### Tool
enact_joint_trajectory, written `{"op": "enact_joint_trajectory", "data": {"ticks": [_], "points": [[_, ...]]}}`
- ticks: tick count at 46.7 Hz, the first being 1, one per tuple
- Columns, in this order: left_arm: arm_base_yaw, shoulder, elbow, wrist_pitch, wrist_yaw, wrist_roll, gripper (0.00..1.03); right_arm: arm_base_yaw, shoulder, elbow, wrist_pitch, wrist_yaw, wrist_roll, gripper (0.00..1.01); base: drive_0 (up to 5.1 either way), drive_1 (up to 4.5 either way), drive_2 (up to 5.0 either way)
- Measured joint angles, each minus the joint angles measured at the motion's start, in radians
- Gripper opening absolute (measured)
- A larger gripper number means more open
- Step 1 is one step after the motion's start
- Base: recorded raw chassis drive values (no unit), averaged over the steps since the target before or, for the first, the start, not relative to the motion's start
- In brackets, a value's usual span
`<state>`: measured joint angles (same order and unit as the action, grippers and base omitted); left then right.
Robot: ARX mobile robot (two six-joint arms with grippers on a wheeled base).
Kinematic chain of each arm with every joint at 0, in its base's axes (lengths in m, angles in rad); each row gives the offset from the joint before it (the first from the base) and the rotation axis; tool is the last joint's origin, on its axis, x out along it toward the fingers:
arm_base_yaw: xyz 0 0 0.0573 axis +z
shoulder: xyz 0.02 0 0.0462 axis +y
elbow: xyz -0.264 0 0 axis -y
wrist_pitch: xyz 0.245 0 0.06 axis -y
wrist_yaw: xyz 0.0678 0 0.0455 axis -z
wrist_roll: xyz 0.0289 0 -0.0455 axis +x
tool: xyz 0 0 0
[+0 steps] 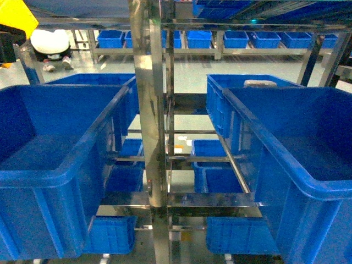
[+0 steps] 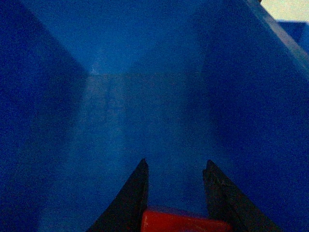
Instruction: Sort and place red and yellow blocks in left bins
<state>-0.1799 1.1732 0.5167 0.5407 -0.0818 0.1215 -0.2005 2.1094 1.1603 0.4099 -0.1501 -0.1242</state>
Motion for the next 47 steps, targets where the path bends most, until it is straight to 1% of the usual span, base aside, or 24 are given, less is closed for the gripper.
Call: {"op": "enact_joint_trajectory", "data": {"ticks": [3,9,10,13,17,18,22,23,29,33,35,37,39,41,47], "points": [[0.000,0.000,0.000,-0.001,0.000,0.000,0.26,-0.017,0.066,0.071,-0.033,0.000,0.000,0.28,0.0,0.00,0.0],[0.000,0.000,0.000,0.000,0.000,0.000,0.26,-0.036,0.133,0.121,-0.076,0.004,0.003,0.28,0.0,0.00,0.0],[0.000,0.000,0.000,0.000,0.000,0.000,0.26,-0.037,0.141,0.125,-0.079,0.005,0.006,0.28,0.0,0.00,0.0],[0.000,0.000,0.000,0.000,0.000,0.000,0.26,-0.037,0.154,0.129,-0.092,-0.001,0.040,0.28,0.0,0.00,0.0],[0.000,0.000,0.000,-0.001,0.000,0.000,0.26,-0.034,0.155,0.129,-0.071,-0.002,0.050,0.30,0.0,0.00,0.0],[0.000,0.000,0.000,-0.001,0.000,0.000,0.26,-0.032,0.155,0.129,-0.066,-0.008,0.057,0.36,0.0,0.00,0.0],[0.000,0.000,0.000,0.000,0.000,0.000,0.26,-0.008,0.153,0.123,-0.032,-0.017,0.057,0.54,0.0,0.00,0.0],[0.000,0.000,0.000,0.000,0.000,0.000,0.26,-0.008,0.153,0.122,-0.033,-0.018,0.057,0.56,0.0,0.00,0.0],[0.000,0.000,0.000,-0.001,0.000,0.000,0.26,0.011,0.151,0.109,-0.019,-0.028,0.060,0.80,0.0,0.00,0.0],[0.000,0.000,0.000,-0.001,0.000,0.000,0.26,0.012,0.138,0.099,-0.010,-0.030,0.061,0.92,0.0,0.00,0.0],[0.000,0.000,0.000,0.000,0.000,0.000,0.26,0.011,0.128,0.087,0.014,-0.030,0.064,0.99,0.0,0.00,0.0],[0.000,0.000,0.000,0.000,0.000,0.000,0.26,0.011,0.117,0.078,0.027,-0.030,0.066,1.00,0.0,0.00,0.0],[0.000,0.000,0.000,-0.001,0.000,0.000,0.26,0.011,0.093,0.064,0.041,-0.030,0.068,0.97,0.0,0.00,0.0],[0.000,0.000,0.000,-0.001,0.000,0.000,0.26,0.025,0.026,0.012,0.086,-0.027,0.071,0.98,0.0,0.00,0.0],[0.000,0.000,0.000,0.000,0.000,0.000,0.26,0.045,-0.031,-0.045,0.117,-0.034,0.058,0.98,0.0,0.00,0.0]]}}
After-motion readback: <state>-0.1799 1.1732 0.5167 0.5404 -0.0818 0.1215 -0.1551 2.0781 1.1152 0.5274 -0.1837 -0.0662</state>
